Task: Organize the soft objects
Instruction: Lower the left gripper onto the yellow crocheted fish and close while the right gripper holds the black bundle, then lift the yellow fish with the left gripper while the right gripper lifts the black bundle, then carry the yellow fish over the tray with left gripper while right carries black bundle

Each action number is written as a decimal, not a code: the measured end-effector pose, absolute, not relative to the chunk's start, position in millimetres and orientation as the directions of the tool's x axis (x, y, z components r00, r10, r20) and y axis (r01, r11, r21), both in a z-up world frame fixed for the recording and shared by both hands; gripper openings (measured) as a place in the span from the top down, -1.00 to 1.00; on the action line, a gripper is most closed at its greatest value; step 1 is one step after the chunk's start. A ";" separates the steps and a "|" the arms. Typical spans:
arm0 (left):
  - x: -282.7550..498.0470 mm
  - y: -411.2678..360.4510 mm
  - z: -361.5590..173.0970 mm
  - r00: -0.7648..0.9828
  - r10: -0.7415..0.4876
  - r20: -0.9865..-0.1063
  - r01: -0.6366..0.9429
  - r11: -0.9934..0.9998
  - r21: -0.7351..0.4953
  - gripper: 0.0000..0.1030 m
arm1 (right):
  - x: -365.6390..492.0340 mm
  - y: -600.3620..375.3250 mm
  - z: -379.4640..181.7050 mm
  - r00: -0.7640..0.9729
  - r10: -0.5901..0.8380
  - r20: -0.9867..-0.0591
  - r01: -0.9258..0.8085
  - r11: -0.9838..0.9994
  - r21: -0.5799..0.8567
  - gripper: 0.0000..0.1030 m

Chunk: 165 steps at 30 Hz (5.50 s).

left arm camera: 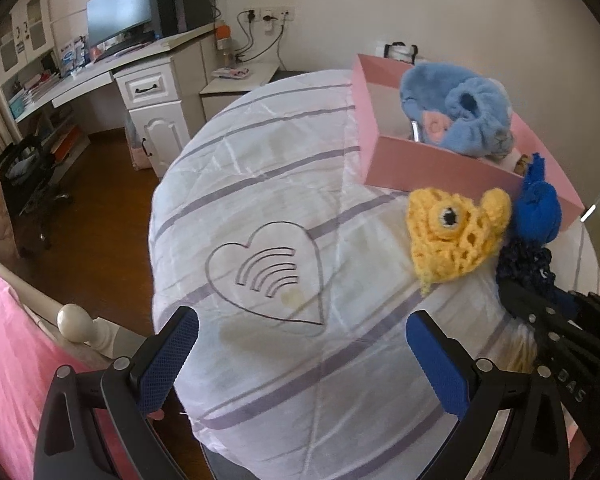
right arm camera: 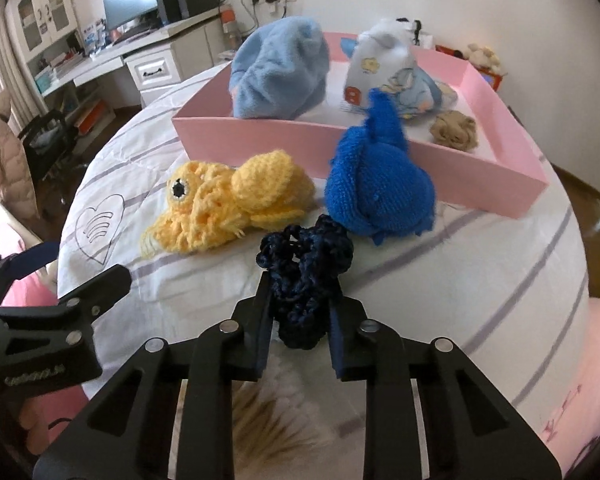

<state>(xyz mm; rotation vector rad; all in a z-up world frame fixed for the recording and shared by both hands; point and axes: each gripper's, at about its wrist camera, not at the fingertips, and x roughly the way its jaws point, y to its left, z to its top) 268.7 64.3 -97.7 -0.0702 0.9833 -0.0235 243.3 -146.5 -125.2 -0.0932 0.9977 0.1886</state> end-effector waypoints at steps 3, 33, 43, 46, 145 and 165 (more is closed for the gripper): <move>269.2 55.4 -95.2 0.556 -0.060 -0.829 0.004 0.998 -0.070 -1.00 | 236.7 -160.2 -116.1 0.552 0.109 -0.827 -0.179 0.984 0.010 0.60; 339.5 -32.0 -106.1 0.507 -0.102 -0.856 0.100 0.993 -0.059 -0.99 | 254.5 -300.4 -114.0 0.593 0.062 -0.803 0.080 0.988 0.135 0.60; 349.3 -47.0 -123.1 0.523 -0.092 -0.848 0.126 0.992 -0.029 -0.44 | 264.6 -301.5 -130.2 0.569 0.071 -0.819 0.065 0.989 0.131 0.60; 343.8 -50.3 -121.6 0.548 -0.090 -0.832 0.127 0.992 -0.025 -0.13 | 264.8 -301.9 -130.0 0.568 0.070 -0.820 0.065 0.989 0.130 0.60; -4.7 -1.3 46.4 0.973 -0.088 -0.212 0.087 0.996 -0.014 0.11 | 80.8 -202.5 84.6 0.965 0.123 -0.232 -0.145 0.986 -0.081 0.58; 9.1 -8.7 59.5 0.964 -0.087 -0.253 0.083 0.996 -0.027 0.09 | 94.6 -202.4 80.0 0.956 0.113 -0.270 -0.142 0.986 -0.088 0.58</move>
